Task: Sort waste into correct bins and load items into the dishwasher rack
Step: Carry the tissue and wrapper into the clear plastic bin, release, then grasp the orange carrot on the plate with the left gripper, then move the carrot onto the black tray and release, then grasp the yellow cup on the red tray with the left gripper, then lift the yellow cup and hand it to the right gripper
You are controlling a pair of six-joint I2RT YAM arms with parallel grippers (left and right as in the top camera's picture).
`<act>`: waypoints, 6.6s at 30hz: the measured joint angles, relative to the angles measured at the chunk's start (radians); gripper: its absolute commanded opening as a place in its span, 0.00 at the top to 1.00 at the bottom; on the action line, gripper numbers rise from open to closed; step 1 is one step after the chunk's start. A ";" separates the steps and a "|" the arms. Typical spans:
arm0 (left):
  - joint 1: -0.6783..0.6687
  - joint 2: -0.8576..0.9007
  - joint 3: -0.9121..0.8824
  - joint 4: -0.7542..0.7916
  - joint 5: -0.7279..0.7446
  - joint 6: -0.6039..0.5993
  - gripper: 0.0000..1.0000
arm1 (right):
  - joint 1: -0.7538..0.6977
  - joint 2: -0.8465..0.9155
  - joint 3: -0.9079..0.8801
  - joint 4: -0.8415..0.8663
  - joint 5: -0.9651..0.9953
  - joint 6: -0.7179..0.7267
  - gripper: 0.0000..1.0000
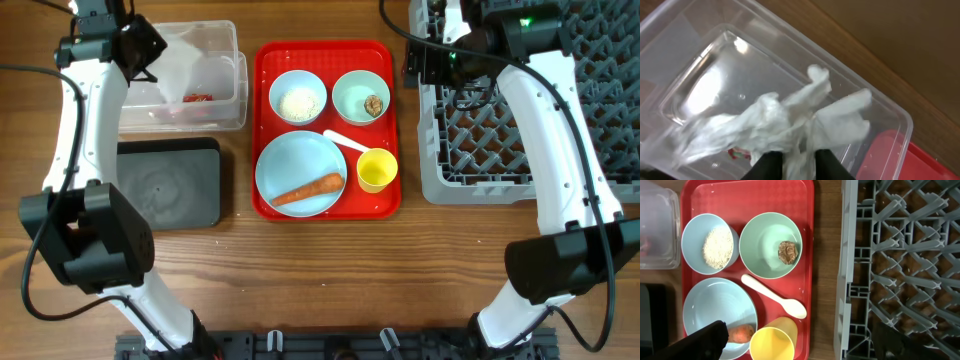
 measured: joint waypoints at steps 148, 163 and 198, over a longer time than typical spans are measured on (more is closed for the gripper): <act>-0.747 0.012 -0.263 -0.091 0.259 0.268 0.02 | -0.196 -0.190 -0.131 -0.023 -0.185 -0.027 0.15; -0.673 0.013 -0.095 -0.155 0.236 0.307 0.03 | -0.196 -0.190 -0.131 -0.025 -0.185 -0.042 0.16; -0.771 0.124 -0.082 -0.246 0.253 0.376 0.96 | -0.196 -0.190 -0.131 -0.026 -0.185 -0.046 0.16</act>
